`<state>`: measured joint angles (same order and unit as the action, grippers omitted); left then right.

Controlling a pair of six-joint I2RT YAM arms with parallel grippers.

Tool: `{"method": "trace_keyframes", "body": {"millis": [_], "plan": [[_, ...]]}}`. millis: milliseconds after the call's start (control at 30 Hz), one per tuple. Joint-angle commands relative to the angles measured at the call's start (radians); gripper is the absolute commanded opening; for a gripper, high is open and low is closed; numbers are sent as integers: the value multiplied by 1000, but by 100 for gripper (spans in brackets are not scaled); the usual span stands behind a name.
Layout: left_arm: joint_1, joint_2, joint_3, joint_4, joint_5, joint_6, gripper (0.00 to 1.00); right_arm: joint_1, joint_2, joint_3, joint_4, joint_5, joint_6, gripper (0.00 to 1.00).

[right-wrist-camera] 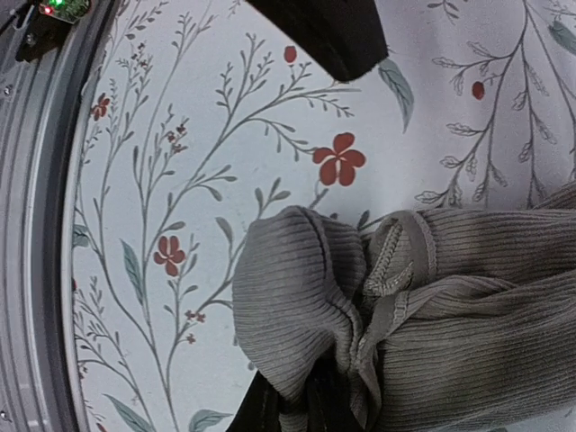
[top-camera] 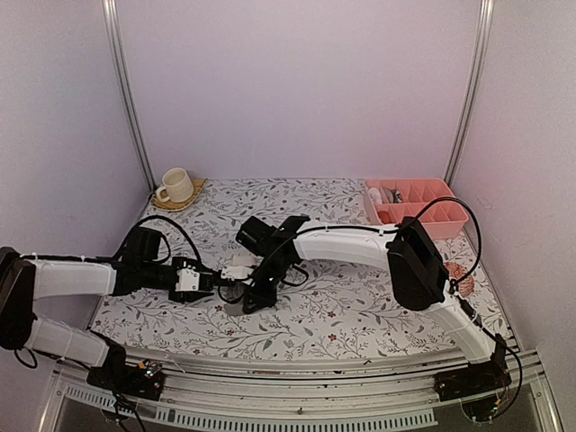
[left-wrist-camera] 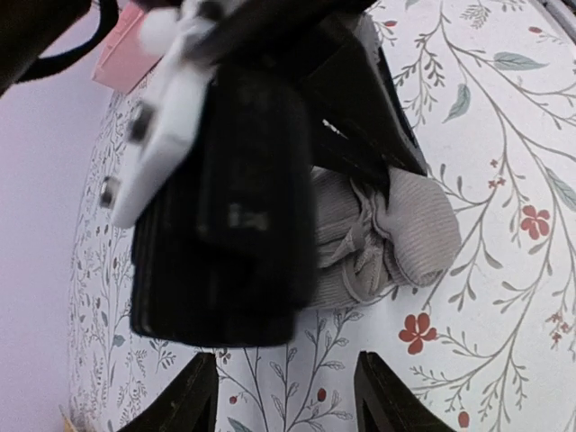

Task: Roll the underwear
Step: Roll the underwear at the center of the board.

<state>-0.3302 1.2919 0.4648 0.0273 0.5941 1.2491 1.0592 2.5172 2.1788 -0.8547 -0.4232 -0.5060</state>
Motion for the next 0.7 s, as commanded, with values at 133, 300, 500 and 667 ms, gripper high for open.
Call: {"method": "trace_keyframes", "body": {"millis": [133, 300, 500, 667], "plan": [[-108, -214, -220, 178, 9, 187, 50, -20, 80, 47, -94, -225, 214, 9], [-227, -198, -250, 226, -113, 186, 48, -40, 99, 46, -47, -269, 306, 9], [-317, -95, -249, 283, -240, 212, 48, -57, 147, 94, -43, -291, 381, 10], [-371, -34, -247, 345, -329, 209, 46, -64, 147, 98, -20, -304, 401, 9]]}}
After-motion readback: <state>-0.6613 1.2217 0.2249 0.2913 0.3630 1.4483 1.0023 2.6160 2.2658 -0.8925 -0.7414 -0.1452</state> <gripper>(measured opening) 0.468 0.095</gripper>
